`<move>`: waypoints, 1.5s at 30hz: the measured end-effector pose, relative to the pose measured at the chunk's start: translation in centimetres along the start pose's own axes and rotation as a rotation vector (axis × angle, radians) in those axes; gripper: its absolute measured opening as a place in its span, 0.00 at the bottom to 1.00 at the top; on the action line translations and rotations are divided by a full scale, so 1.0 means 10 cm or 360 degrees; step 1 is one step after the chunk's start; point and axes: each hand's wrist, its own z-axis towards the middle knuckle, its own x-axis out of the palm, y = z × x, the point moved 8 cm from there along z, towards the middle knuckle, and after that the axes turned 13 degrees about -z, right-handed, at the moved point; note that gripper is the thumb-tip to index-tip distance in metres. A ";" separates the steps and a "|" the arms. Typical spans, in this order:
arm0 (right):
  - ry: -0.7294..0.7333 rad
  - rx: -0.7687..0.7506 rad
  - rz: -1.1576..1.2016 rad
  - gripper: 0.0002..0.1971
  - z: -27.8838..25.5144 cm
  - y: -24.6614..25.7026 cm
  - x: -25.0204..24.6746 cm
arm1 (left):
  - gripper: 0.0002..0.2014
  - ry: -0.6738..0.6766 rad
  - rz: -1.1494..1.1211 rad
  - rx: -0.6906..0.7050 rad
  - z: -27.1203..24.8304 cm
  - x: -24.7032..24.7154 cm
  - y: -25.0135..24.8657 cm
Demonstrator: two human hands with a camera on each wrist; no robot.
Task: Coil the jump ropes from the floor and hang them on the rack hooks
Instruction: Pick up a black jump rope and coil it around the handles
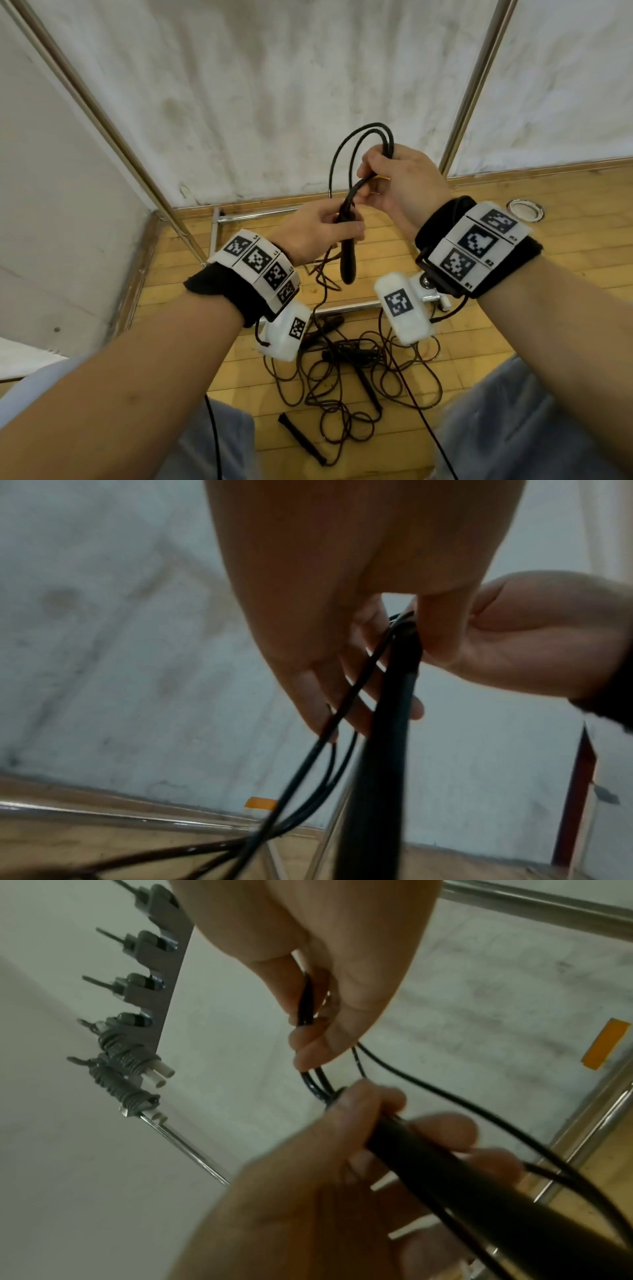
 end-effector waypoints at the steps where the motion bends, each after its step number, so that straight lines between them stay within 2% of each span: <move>1: 0.0001 -0.0021 0.0058 0.09 0.01 0.03 -0.01 | 0.01 -0.0010 0.0011 -0.0031 0.00 0.00 0.03; 5: -0.0033 -0.0136 0.0259 0.08 0.05 0.16 -0.11 | 0.04 -0.0052 0.0505 -0.0178 0.01 -0.03 0.18; 6: -0.0046 -0.0148 0.0295 0.08 0.06 0.16 -0.15 | 0.05 -0.0099 0.0528 -0.0184 0.01 -0.06 0.18; 8: -0.0048 -0.0168 0.0254 0.07 0.08 0.15 -0.19 | 0.05 -0.0208 0.0346 -0.0157 0.02 -0.12 0.14; 10: 0.0008 -0.0141 0.0005 0.10 0.11 0.05 -0.16 | 0.06 -0.0351 0.0080 -0.0099 0.02 -0.22 0.06; 11: 0.0065 -0.0054 -0.0143 0.14 0.13 -0.06 -0.12 | 0.07 -0.0409 -0.0042 -0.0071 0.02 -0.27 0.01; 13: 0.0292 0.0084 -0.0612 0.20 0.10 -0.31 0.03 | 0.08 -0.0441 -0.0224 -0.0004 0.00 -0.34 -0.10; 15: 0.0589 0.0036 -0.1140 0.16 0.02 -0.53 0.23 | 0.09 -0.0402 -0.0340 0.0070 -0.02 -0.35 -0.20; 17: 0.0762 0.0014 -0.1435 0.10 -0.08 -0.73 0.37 | 0.09 -0.0386 -0.0455 0.0123 -0.05 -0.36 -0.30; 19: 0.0820 0.0023 -0.1724 0.07 -0.13 -0.88 0.41 | 0.09 -0.0419 -0.0586 0.0165 -0.08 -0.43 -0.37; 20: 0.0839 0.0030 -0.1882 0.09 -0.14 -0.92 0.41 | 0.09 -0.0469 -0.0656 0.0195 -0.10 -0.48 -0.40; 22: 0.0870 0.0124 -0.1992 0.12 -0.14 -0.98 0.36 | 0.09 -0.0671 -0.0766 0.0254 -0.14 -0.66 -0.43; 24: 0.0900 0.0243 -0.1759 0.13 -0.15 -0.94 0.35 | 0.08 -0.0924 -0.0846 0.0275 -0.19 -0.86 -0.40; 26: 0.0847 0.0273 -0.1486 0.13 -0.13 -0.80 0.34 | 0.05 -0.1080 -0.0943 0.0218 -0.21 -0.99 -0.30; 28: 0.0774 0.0323 -0.1150 0.13 -0.12 -0.65 0.31 | 0.02 -0.1099 -0.0998 0.0080 -0.20 -1.02 -0.18; 30: 0.0805 0.0437 -0.0846 0.15 -0.15 -0.54 0.30 | 0.03 -0.1059 -0.0940 -0.0056 -0.19 -0.99 -0.10; 33: 0.0823 0.0491 -0.0484 0.17 -0.19 -0.34 0.29 | 0.08 -0.0938 -0.0634 -0.0224 -0.17 -0.92 -0.01; 36: 0.0541 0.0420 0.0097 0.14 -0.12 -0.08 0.17 | 0.10 -0.0783 -0.0439 -0.0397 -0.18 -0.76 0.09; 38: 0.0373 0.0393 0.0438 0.15 -0.10 0.01 0.10 | 0.07 -0.0687 -0.0478 -0.0354 -0.17 -0.61 0.09; 40: 0.0260 0.0397 0.0684 0.17 -0.08 0.04 0.05 | 0.03 -0.0447 -0.0489 -0.0247 -0.14 -0.38 0.05; 41: 0.0212 0.0398 0.0784 0.17 -0.08 0.05 0.03 | 0.05 -0.0294 -0.0459 -0.0217 -0.13 -0.25 0.05; 43: 0.0130 0.0367 0.0924 0.18 -0.04 0.07 -0.04 | 0.06 -0.0046 -0.0321 -0.0239 -0.13 -0.03 0.07; 45: 0.0053 0.0312 0.1003 0.22 0.01 0.10 -0.14 | 0.03 0.0015 0.0008 -0.0357 -0.15 0.06 0.15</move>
